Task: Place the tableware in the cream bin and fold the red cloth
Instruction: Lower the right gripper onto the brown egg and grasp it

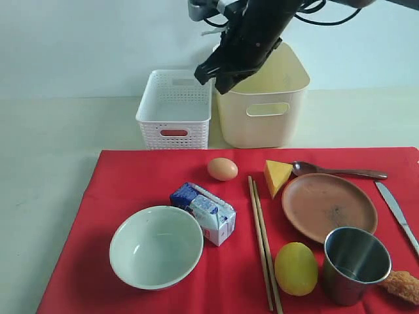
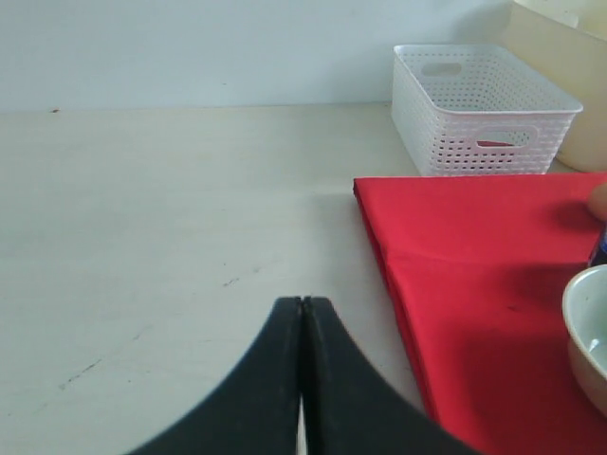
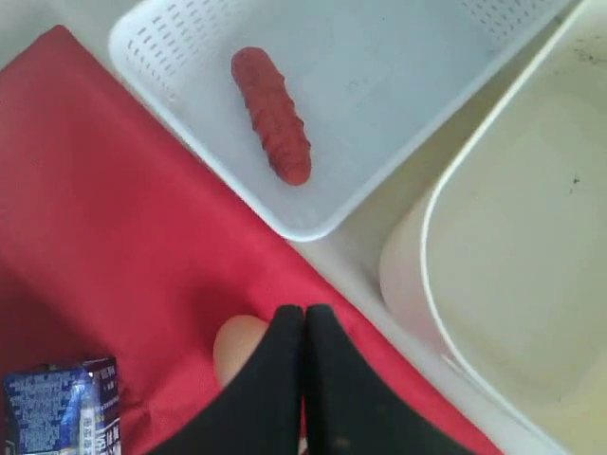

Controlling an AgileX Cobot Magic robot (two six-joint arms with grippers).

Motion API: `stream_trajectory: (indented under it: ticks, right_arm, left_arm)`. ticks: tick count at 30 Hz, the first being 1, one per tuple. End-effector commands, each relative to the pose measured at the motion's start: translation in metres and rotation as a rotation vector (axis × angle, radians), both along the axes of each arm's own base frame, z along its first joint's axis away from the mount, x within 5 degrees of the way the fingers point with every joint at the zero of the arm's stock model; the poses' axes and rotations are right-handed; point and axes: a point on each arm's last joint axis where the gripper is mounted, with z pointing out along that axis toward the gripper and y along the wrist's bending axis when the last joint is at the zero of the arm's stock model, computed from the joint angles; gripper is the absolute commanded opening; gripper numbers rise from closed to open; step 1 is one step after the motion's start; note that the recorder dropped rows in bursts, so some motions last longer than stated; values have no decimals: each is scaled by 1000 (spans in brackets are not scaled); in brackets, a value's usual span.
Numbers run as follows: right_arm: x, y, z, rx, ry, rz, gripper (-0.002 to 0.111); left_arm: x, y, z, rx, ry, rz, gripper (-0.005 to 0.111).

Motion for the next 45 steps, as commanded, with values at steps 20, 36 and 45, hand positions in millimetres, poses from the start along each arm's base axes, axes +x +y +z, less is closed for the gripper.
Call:
stream_trajectory:
  ticks: [20, 36, 45]
  right_arm:
    - [-61, -34, -62, -54, -23, -8, 0]
    - [-53, -28, -101, -74, 28, 49, 56]
    - [-57, -16, -100, 15, 14, 203, 69]
  left_arm:
    - [0, 0, 0, -12, -5, 5, 0]
    - [0, 0, 0, -12, -5, 5, 0]
    - [0, 0, 0, -12, -5, 5, 0]
